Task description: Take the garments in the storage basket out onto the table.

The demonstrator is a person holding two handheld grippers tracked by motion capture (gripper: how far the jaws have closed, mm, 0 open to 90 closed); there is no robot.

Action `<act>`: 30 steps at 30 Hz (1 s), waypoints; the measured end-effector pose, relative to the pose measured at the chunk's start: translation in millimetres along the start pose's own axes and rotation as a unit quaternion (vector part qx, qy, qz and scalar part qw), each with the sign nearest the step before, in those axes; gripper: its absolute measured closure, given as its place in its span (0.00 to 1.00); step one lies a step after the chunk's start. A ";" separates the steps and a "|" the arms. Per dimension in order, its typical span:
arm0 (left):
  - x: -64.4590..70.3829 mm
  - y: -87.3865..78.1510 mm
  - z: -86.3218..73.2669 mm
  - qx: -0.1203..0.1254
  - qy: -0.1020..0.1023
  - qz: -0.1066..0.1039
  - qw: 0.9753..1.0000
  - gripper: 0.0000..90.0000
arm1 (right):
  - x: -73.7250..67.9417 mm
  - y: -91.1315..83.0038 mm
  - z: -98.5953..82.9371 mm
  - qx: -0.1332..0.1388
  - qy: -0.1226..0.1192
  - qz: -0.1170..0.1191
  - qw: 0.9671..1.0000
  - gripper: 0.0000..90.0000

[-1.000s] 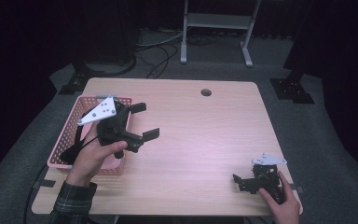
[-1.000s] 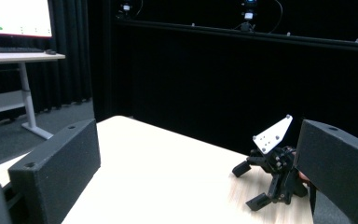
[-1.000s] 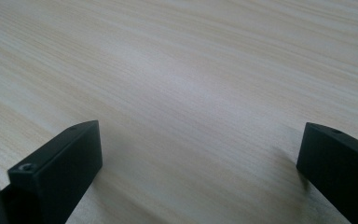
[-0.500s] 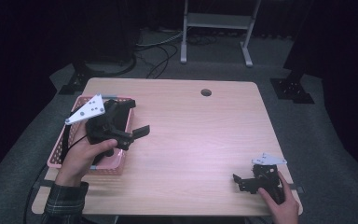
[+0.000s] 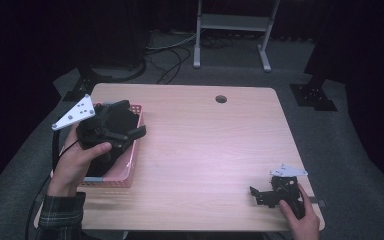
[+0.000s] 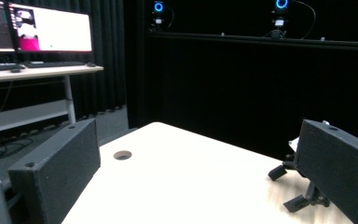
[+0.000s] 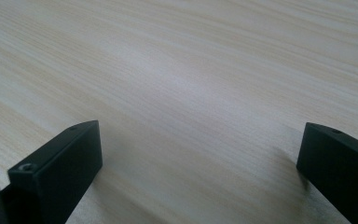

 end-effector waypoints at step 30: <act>-30.2 -38.9 2.8 0.001 0.008 0.060 0.998 0.00 | 0.0 0.1 0.1 0.001 0.000 0.000 1.000 0.00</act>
Point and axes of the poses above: each handheld gripper's, and its own axes: y roughly forward along the jaws, z roughly out of its top, x roughly to its right, the point moved 5 cm from there along y, roughly forward along the jaws, and after that the axes turned 12 degrees about -z, right-handed, at the moved point
